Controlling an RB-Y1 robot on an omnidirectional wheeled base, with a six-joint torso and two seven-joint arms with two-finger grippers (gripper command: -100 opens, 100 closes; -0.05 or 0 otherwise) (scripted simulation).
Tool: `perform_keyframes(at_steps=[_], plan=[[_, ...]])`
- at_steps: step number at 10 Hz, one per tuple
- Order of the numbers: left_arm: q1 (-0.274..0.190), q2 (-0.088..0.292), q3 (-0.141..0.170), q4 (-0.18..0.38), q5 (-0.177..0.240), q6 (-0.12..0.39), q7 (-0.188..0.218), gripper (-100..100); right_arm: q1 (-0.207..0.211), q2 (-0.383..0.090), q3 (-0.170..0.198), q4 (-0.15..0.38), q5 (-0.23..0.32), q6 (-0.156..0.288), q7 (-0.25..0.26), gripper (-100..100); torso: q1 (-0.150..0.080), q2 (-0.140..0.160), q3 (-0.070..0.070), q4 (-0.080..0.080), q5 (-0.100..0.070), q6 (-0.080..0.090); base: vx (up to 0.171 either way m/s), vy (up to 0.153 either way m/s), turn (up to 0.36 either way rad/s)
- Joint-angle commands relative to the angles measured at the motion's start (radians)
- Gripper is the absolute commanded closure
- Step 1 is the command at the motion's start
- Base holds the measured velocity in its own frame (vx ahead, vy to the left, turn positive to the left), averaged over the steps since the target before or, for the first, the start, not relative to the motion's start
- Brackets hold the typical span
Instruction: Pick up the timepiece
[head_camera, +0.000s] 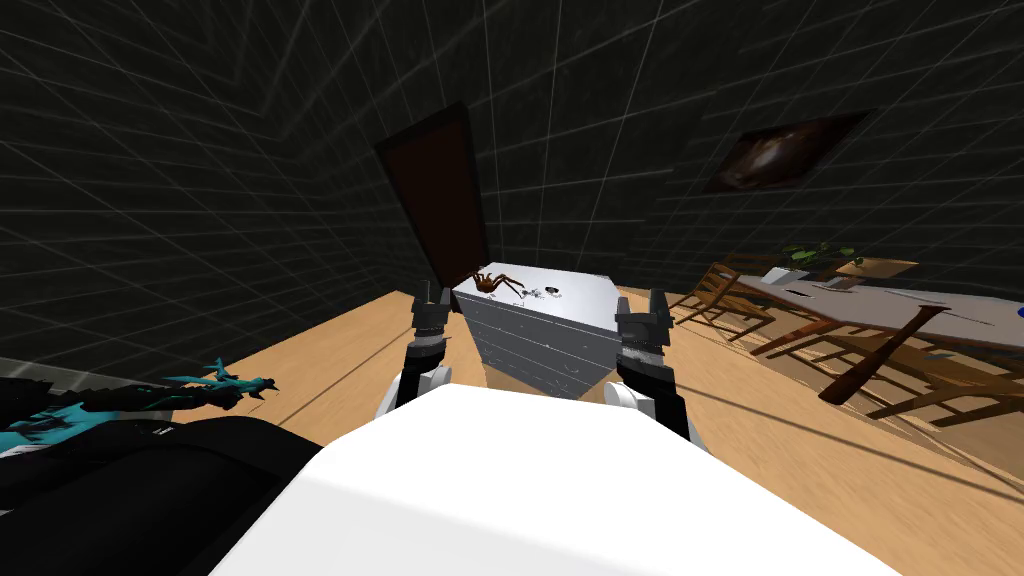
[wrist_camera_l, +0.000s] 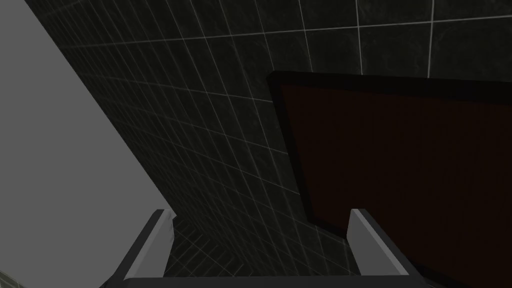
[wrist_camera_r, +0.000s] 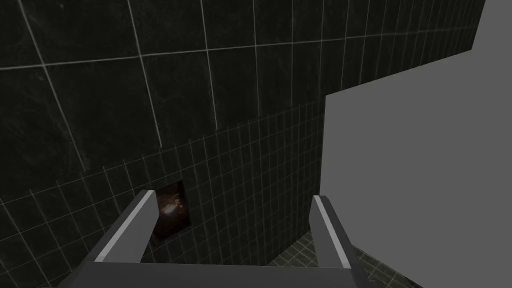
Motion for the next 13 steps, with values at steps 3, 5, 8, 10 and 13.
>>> perform_keyframes(at_steps=[3,5,8,10,13], plan=[[0.0,0.0,0.0,0.0,0.0,0.0,0.0,0,0.009,-0.089,0.014,0.052,0.016,-0.031,0.012,-100,0.003,0.001,0.0,0.0,0.001,0.0,-0.02,0.044,0.084],[0.0,0.0,0.0,0.0,0.0,0.0,0.0,0,0.017,-0.15,0.027,0.106,0.031,-0.062,0.025,-100,0.005,0.003,0.002,0.001,0.001,0.0,-0.049,0.097,0.123],[0.0,0.0,0.0,0.0,0.0,0.0,0.0,0,0.028,-0.221,0.042,0.175,0.05,-0.102,0.041,-100,0.008,0.005,0.003,0.001,0.002,0.0,-0.071,0.113,0.125],[0.0,0.0,0.0,0.0,0.0,0.0,0.0,0,0.04,-0.282,0.058,0.243,0.071,-0.149,0.059,-100,0.006,0.004,0.003,0.001,0.001,0.0,-0.057,0.122,0.173],[0.0,0.0,0.0,0.0,0.0,0.0,0.0,0,0.053,-0.367,0.075,0.332,0.093,-0.2,0.08,-100,0.006,0.004,0.002,0.001,0.001,0.0,-0.062,0.118,0.128]])
